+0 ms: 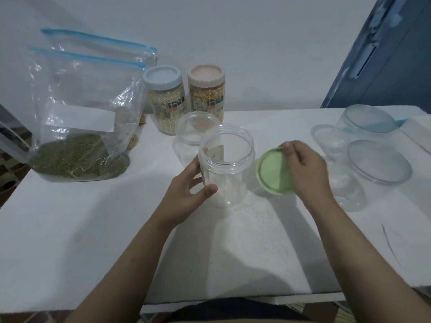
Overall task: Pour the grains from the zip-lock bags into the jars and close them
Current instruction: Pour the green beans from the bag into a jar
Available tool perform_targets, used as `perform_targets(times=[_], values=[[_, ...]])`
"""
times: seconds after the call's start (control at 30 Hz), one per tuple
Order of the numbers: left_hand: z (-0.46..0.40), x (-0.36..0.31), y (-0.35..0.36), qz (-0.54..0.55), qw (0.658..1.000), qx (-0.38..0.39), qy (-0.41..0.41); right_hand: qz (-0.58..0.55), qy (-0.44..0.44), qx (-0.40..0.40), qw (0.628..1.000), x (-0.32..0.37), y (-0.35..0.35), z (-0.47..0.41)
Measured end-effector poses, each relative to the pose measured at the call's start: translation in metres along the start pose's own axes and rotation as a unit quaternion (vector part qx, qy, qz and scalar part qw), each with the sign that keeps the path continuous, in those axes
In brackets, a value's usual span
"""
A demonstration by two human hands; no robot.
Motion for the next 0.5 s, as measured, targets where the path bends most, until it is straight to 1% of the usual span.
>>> perform_targets(times=[0.07, 0.1, 0.2, 0.27, 0.33, 0.4, 0.5], values=[[0.0, 0.001, 0.003, -0.003, 1.0, -0.007, 0.011, 0.097, 0.024, 0.054, 0.994, -0.022, 0.008, -0.008], [0.0, 0.002, 0.004, -0.001, 1.0, -0.008, 0.014, 0.137, 0.023, 0.063, 0.988, -0.031, 0.014, -0.01], [0.0, 0.002, 0.006, 0.016, 1.0, -0.009, 0.013, 0.211, 0.025, 0.055, 0.976, -0.055, 0.027, -0.004], [0.002, 0.003, 0.006, 0.016, 1.0, -0.012, 0.01, 0.235, 0.027, 0.034, 0.971, -0.057, 0.029, 0.002], [0.005, 0.004, 0.005, 0.016, 1.0, -0.025, 0.01, 0.192, -0.028, -0.016, 0.981, -0.042, 0.023, 0.008], [0.01, 0.001, 0.005, 0.006, 0.997, -0.069, 0.023, 0.127, -0.105, -0.064, 0.984, -0.012, 0.014, 0.018], [0.016, -0.015, 0.005, -0.036, 0.984, -0.16, 0.066, 0.093, -0.232, -0.096, 0.963, 0.042, 0.0, 0.036]])
Point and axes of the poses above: each hand's wrist, its own z-axis away from the middle knuckle, its own y-axis out of the palm, x = y × z, the point moved 1 cm from there along -z, towards the middle knuckle, and after that the axes turned 14 degrees about x, right-handed, at the moved point
